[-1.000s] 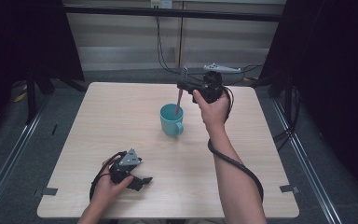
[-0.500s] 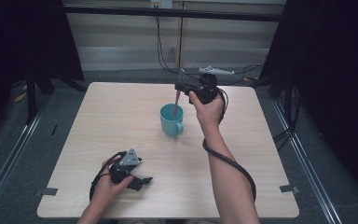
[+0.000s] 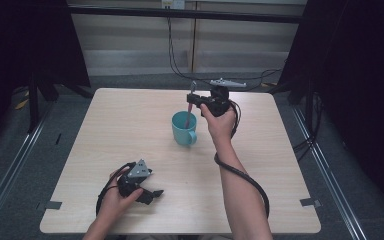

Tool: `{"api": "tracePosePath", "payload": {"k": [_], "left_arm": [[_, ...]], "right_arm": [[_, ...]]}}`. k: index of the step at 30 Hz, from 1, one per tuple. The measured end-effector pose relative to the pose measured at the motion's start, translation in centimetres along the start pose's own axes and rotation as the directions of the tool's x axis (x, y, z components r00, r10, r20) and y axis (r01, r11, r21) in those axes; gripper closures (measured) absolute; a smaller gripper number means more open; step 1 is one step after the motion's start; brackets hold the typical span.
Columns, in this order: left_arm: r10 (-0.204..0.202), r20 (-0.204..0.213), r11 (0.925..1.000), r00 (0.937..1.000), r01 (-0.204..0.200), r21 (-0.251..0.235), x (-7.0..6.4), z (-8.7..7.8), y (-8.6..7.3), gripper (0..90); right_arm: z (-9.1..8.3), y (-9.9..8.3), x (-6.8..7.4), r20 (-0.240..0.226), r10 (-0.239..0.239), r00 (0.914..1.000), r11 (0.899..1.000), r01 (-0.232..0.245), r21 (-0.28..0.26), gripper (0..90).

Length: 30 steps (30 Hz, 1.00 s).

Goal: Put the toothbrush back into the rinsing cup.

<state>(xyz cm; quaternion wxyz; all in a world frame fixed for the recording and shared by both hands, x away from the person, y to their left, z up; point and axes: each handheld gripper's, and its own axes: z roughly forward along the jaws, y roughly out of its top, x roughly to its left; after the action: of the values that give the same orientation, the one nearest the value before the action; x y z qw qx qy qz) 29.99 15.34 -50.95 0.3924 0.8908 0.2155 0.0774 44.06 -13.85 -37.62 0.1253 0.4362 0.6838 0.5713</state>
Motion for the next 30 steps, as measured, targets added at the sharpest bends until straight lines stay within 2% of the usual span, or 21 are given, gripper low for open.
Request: {"api": "tracePosePath", "payload": {"k": [12, 30], "left_arm": [[0.001, 0.001, 1.0000, 1.0000, -0.001, 0.000, 0.0, 0.0, 0.0, 14.3], [0.002, 0.001, 1.0000, 1.0000, -0.002, 0.003, -0.1, 0.0, 0.0, 14.4]], "right_arm": [[1.3, -2.1, -0.2, 0.014, 0.005, 0.9999, 0.999, -0.005, 0.035, 83.4], [1.6, -4.7, -0.9, 0.043, 0.022, 0.9988, 0.997, -0.025, 0.069, 82.9]]}}
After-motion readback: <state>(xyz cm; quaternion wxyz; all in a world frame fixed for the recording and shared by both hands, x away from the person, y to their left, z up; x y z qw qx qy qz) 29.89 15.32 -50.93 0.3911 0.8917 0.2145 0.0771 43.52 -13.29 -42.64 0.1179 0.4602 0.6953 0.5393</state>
